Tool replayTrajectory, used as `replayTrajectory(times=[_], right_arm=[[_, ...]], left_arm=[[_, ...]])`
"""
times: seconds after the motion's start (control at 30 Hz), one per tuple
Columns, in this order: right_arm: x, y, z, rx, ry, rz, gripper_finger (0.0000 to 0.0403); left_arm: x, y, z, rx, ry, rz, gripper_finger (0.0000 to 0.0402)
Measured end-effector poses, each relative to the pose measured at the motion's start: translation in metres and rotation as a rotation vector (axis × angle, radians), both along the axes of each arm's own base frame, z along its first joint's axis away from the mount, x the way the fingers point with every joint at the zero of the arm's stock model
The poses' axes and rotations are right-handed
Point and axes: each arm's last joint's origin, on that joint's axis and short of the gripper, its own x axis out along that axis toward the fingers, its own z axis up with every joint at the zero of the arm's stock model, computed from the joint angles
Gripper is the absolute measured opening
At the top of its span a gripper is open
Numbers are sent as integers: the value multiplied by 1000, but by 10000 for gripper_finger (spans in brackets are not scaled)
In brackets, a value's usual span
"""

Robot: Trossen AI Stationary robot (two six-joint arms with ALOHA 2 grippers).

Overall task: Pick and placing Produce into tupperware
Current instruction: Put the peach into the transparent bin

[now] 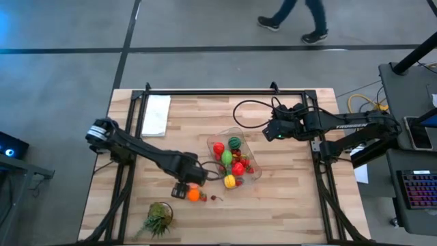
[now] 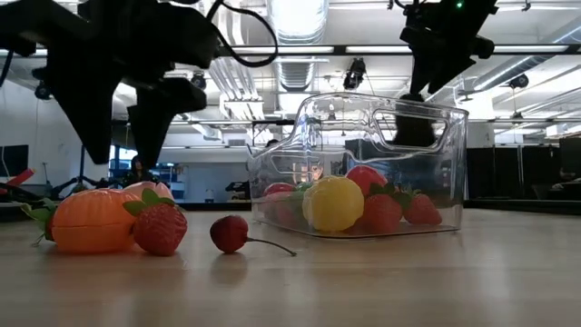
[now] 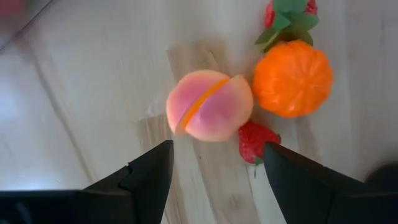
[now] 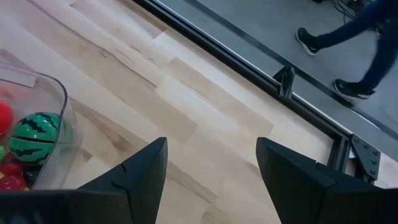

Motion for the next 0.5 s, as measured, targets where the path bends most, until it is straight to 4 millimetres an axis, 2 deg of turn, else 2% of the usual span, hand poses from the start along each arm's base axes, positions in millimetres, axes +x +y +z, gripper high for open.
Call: replayTrajectory(times=[0.5], right_arm=[[0, 0, 0, 1, 0, 0, 237]], left_arm=[[5, -1, -15, -10, -63, -24, 232]])
